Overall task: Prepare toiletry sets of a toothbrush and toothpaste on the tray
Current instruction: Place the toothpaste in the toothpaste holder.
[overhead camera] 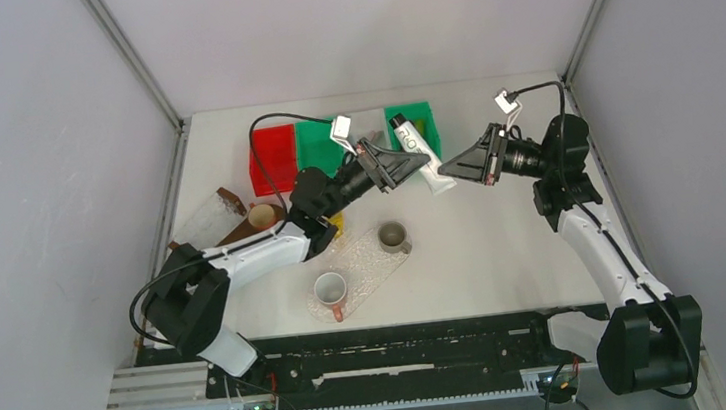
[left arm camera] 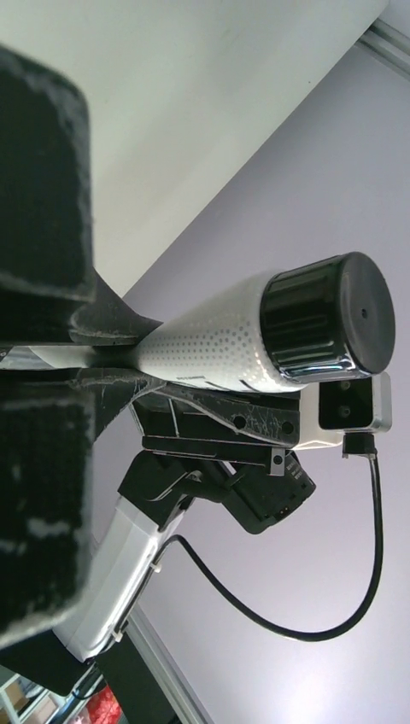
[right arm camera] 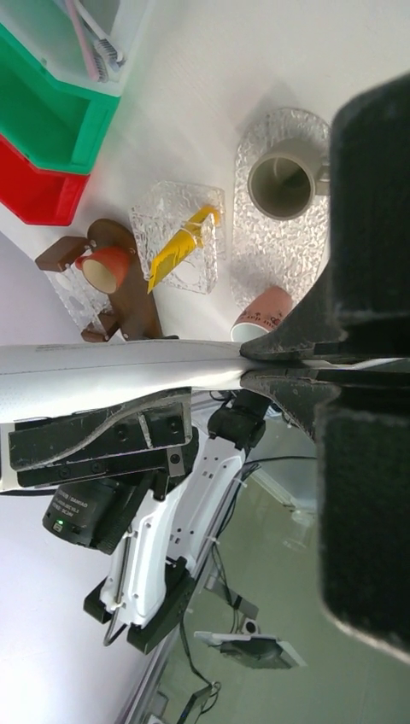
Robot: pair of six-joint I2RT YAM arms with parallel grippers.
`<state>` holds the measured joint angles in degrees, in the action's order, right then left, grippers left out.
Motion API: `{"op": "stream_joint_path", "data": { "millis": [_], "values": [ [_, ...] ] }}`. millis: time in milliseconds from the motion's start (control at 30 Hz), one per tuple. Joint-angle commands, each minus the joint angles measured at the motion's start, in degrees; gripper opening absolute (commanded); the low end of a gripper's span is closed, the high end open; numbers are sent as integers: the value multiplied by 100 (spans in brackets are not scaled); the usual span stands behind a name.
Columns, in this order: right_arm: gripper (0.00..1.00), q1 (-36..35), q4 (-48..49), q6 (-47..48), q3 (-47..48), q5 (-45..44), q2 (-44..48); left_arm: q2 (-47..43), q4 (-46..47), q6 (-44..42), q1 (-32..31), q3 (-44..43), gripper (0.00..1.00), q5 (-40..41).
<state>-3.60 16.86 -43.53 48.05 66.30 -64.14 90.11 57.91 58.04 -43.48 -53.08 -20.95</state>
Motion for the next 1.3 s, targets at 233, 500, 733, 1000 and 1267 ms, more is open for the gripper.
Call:
{"op": "stream_joint_path", "data": {
  "millis": [233, 500, 733, 1000, 1267],
  "values": [
    [69, -344, -1566, 3834, 180, 465, 618, -1000, -2312, -1356, 317, 50, 0, -1114],
    [76, -1166, -4466, 8962, 87, -447, 1469, -1245, -7707, -3891, 402, -1144, 0, -1817],
    [78, -1505, -5578, 11327, -198, -87, 1540, -750, -9491, -4650, 228, -1720, 0, -2740],
    [79, -2203, -5696, 11881, -349, -398, 1486, 25, -10316, -5151, -396, -2218, 0, -3287],
    [79, -3261, -5290, 11882, -660, -1545, 1304, 640, -10775, -5449, -614, -2728, 0, -3562]
  ]
}}
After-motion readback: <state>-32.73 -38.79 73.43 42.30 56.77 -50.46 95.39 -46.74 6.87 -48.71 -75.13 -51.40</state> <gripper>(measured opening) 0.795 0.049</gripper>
